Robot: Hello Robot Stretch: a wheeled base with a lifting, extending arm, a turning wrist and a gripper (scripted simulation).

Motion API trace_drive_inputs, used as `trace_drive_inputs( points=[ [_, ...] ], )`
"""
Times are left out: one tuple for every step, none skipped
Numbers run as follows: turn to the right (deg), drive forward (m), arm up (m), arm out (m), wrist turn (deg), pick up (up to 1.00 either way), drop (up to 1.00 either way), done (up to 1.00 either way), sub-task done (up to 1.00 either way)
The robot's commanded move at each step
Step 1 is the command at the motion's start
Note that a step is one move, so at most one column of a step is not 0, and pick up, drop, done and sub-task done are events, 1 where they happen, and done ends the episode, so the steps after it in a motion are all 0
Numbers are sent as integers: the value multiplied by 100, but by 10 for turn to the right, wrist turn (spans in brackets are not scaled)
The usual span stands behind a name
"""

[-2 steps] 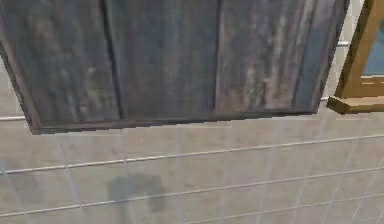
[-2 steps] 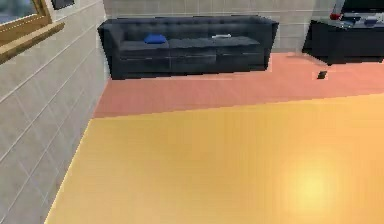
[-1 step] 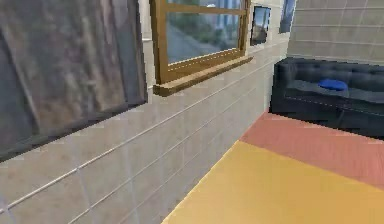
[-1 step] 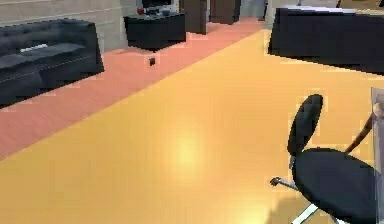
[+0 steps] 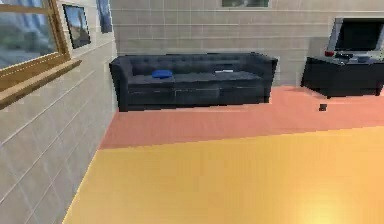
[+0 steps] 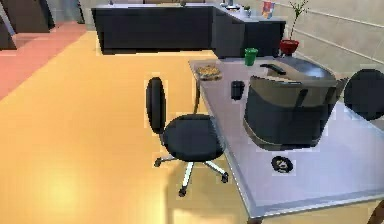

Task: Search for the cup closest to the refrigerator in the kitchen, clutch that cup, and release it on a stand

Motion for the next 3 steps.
trace_drive_inputs(
  points=[
    [390, 0, 0, 0, 0, 0, 0, 0, 0],
    [0, 25, 0, 0, 0, 0, 0, 0, 0],
    [-120, 0, 0, 0, 0, 0, 0, 0, 0]
  ],
)
